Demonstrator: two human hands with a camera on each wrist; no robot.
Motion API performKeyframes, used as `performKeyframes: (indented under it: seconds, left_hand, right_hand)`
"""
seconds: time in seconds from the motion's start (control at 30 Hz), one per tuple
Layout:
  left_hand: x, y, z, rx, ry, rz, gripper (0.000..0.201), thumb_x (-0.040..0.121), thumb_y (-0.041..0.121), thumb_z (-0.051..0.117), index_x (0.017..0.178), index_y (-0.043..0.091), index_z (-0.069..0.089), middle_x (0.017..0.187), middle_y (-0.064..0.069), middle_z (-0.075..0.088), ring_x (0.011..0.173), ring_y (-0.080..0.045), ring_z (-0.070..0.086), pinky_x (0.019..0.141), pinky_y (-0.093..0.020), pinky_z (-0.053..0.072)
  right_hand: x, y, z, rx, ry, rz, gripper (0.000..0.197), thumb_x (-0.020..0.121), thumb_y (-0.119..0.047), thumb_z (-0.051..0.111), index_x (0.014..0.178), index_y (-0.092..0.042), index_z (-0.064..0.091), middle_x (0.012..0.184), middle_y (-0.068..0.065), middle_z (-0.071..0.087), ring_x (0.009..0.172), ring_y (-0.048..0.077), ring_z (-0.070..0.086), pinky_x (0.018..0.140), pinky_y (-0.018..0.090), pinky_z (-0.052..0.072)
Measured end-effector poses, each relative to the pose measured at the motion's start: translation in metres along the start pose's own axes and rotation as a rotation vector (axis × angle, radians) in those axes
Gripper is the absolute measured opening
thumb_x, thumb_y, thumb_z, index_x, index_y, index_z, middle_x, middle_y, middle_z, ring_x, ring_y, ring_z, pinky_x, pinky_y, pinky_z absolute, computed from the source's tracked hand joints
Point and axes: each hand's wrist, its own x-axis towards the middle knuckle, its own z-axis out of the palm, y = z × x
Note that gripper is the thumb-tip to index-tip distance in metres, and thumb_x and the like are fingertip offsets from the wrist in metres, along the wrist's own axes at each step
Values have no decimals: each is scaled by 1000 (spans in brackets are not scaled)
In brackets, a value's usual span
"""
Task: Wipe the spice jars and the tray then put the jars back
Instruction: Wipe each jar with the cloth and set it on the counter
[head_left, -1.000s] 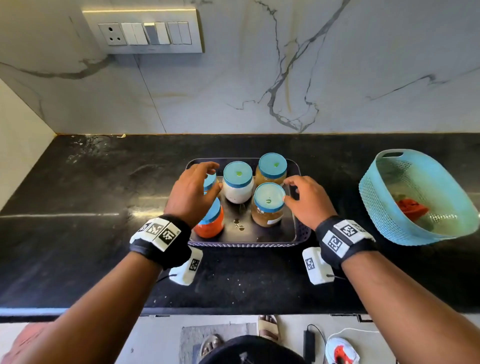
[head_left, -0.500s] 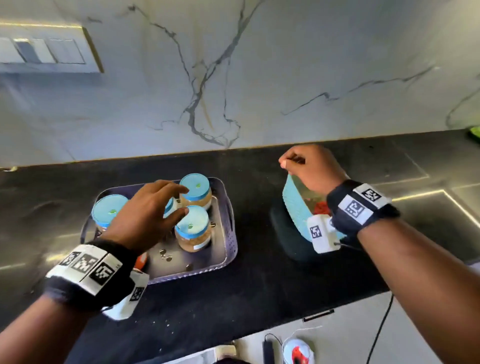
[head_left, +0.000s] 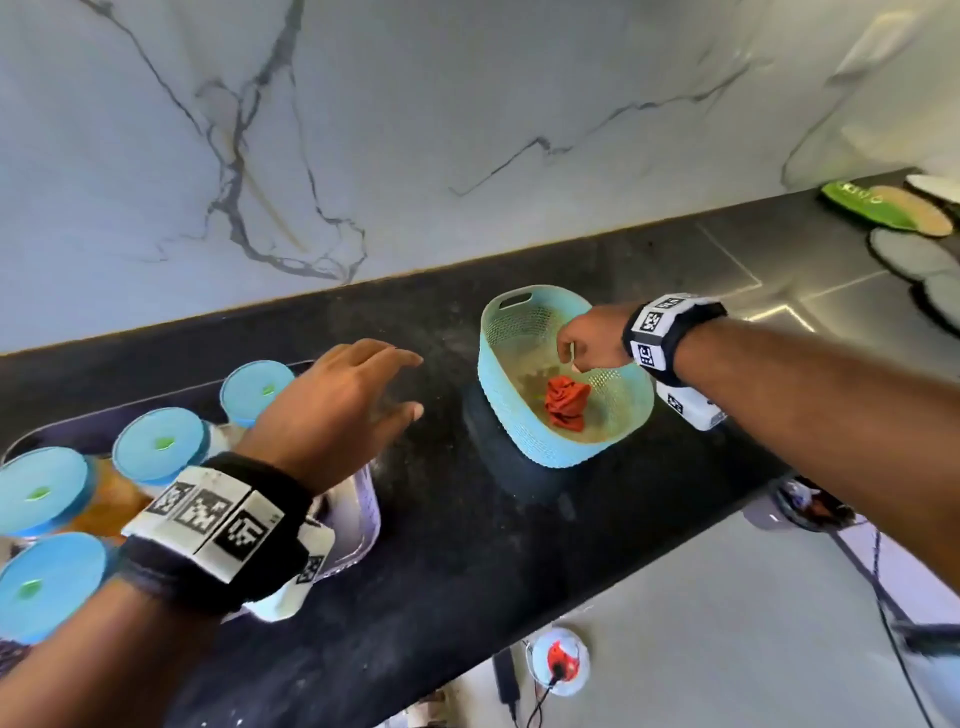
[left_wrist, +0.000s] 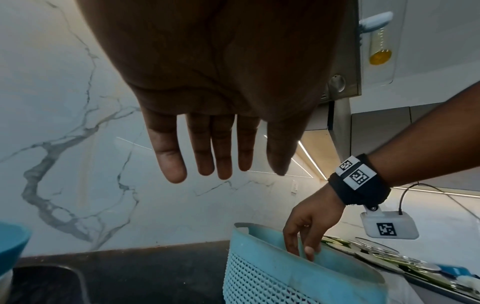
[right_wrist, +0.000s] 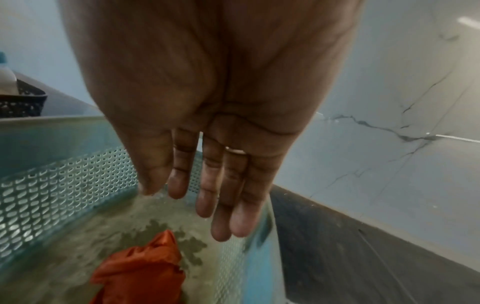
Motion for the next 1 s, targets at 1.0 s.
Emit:
performKeyframes:
  seconds: [1.0]
  left_hand:
    - [-92,-86,-43,17,270,-144,20,89,14,75,109,15,77,120,-5,70,107,-32,66,91,-44,52]
  right_hand:
    - [-39,-29,20,944,412,56,56,68,9,83,115,-20,71,102,2,73,99,27,69,95,46,56]
